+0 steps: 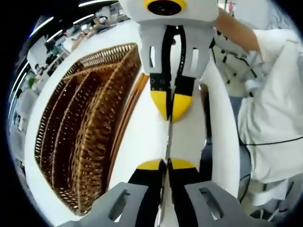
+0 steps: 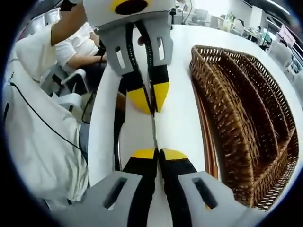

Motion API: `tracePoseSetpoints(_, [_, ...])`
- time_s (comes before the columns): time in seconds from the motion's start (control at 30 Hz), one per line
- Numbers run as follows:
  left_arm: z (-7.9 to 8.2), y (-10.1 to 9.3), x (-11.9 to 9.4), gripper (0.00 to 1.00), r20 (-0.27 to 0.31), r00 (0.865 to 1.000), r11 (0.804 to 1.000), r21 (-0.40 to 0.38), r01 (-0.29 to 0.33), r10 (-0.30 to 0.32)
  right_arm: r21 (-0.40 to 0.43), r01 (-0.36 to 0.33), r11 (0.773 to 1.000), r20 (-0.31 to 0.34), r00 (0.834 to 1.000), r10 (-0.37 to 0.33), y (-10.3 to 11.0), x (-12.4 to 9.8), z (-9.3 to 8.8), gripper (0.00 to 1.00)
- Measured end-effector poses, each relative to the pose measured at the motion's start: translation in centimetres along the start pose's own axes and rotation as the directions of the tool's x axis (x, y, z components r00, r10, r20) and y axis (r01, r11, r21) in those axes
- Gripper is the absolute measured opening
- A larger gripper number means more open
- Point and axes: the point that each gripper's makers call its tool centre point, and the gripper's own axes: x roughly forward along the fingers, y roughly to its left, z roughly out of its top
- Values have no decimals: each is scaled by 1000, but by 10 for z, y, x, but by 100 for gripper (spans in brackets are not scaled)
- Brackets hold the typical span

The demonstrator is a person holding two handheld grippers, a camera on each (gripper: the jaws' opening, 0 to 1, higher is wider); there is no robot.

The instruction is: Arrange the knives, forks, and spoons in their matching storage slots by inserting each utensil handle-first until every utensil is classified and aligned in the correct compartment

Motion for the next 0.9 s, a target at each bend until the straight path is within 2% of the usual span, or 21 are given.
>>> tracePoseSetpoints(0.07, [1,0,1,4,-16,1000,1000,-1,-6,6,-21,9,1000,-17,1000,-10,-3,1,2,3])
tracePoseSetpoints(0.17, [2,-2,1,4,-28,999,999,48,-14,15,-49,22,999,-42,999,-24,5,2,-1,3])
tracePoseSetpoints(0.27, [3,-7,2,4,-28,999,1000,20,-18,19,-54,34,998,-48,998,-36,8,1,-3,2])
tracePoseSetpoints(0.33, [6,-8,3,4,-5,1000,1000,-11,-21,21,-64,37,997,-42,998,-40,11,1,-5,1])
tracePoseSetpoints(0.4, [10,-9,5,4,32,999,1000,-17,-21,22,-65,41,997,-31,999,-43,12,1,-6,1])
tracePoseSetpoints(0.43, [10,-11,4,4,45,999,1000,16,-22,21,-64,44,997,-15,999,-45,11,1,-6,1])
tracePoseSetpoints(0.5, [9,-6,3,4,58,998,999,-10,-32,32,-50,37,998,14,999,-36,12,0,-6,1])
tracePoseSetpoints(0.6, [9,-8,2,3,68,997,1000,5,-23,23,-31,18,999,33,999,-17,15,0,-7,1])
tracePoseSetpoints(0.67, [10,-7,2,3,83,996,998,-59,-11,16,-32,22,999,40,999,-21,14,0,-7,1])
tracePoseSetpoints(0.9, [19,-10,3,3,86,996,999,-43,-17,20,-48,39,998,31,999,-38,7,-7,-6,1])
